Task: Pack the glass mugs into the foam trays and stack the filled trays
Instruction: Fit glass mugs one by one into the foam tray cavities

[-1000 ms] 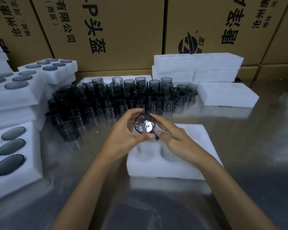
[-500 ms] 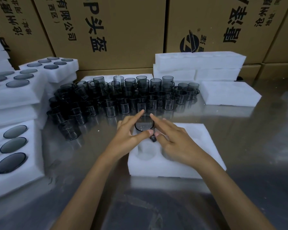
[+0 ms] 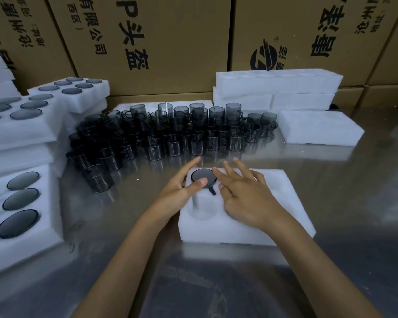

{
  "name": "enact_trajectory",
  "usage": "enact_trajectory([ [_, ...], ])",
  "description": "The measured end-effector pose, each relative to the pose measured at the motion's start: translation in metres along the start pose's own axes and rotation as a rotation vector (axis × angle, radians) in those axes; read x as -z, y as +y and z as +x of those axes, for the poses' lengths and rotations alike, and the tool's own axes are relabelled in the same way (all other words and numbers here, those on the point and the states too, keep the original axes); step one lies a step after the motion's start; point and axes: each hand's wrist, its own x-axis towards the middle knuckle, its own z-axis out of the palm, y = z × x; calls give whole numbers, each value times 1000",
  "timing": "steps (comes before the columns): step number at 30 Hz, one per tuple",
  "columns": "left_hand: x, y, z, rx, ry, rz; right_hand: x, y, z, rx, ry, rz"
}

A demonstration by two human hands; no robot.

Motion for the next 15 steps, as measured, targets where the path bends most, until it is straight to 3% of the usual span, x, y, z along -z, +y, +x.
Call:
enact_trajectory([
  [10, 3, -4, 1, 23, 51, -117, 10, 8, 7, -40, -34, 128],
  [15, -3, -4, 7, 3, 357, -174, 37, 8, 61, -168, 29, 338],
])
